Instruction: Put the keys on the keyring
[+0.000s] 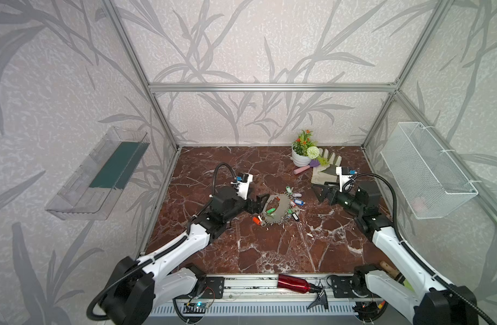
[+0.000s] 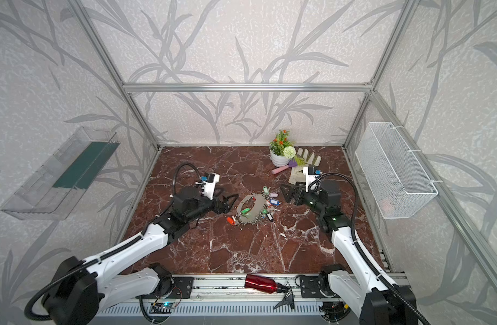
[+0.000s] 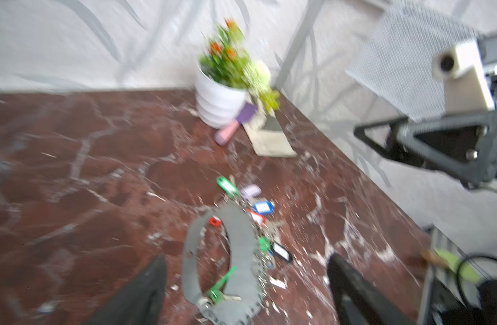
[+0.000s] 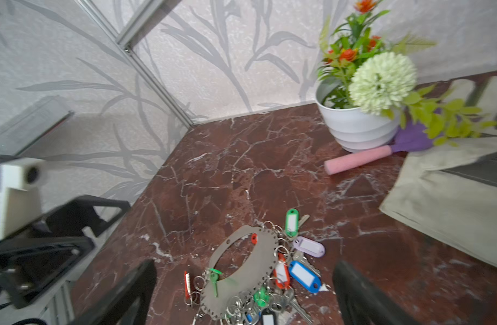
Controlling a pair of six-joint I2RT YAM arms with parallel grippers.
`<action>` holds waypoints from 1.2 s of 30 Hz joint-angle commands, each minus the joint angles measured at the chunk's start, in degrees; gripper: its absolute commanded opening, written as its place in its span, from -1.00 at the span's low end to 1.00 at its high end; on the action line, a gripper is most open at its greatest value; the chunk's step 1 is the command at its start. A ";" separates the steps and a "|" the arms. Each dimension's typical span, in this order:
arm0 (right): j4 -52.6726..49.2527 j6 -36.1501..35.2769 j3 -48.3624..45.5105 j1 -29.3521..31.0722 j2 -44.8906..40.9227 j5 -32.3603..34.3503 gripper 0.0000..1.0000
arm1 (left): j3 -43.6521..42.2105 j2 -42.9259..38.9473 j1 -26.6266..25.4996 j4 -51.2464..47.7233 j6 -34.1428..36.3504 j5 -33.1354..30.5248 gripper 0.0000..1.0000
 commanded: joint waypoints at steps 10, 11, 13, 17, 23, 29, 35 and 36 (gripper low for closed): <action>12.78 -14.95 -10.69 -2.35 5.60 47.98 0.98 | -5.23 4.92 20.84 2.03 3.08 -50.29 0.98; 17.38 -15.53 -12.78 -2.45 7.66 49.55 0.98 | -6.56 6.75 21.63 5.30 4.11 -51.26 0.98; 32.66 -17.97 -17.97 -2.97 14.21 49.89 0.98 | -7.27 11.29 23.45 8.19 4.50 -52.37 0.98; 41.83 -18.61 -17.02 -4.30 22.97 41.84 0.98 | -9.57 20.93 25.27 22.77 11.53 -49.74 0.98; 46.18 -23.60 -13.73 -4.06 32.69 30.07 0.98 | -11.96 26.79 27.73 31.54 16.17 -31.11 0.97; 51.49 -24.22 -14.78 -3.67 35.05 30.76 0.98 | -11.82 28.04 29.42 33.51 15.03 -30.48 0.98; 50.41 -26.47 -15.13 -3.49 33.98 25.56 0.98 | -12.65 29.01 28.99 37.12 15.88 -30.84 0.98; 50.54 -26.86 -14.98 -3.53 34.14 24.32 0.98 | -13.10 29.59 28.94 38.84 16.13 -30.73 0.98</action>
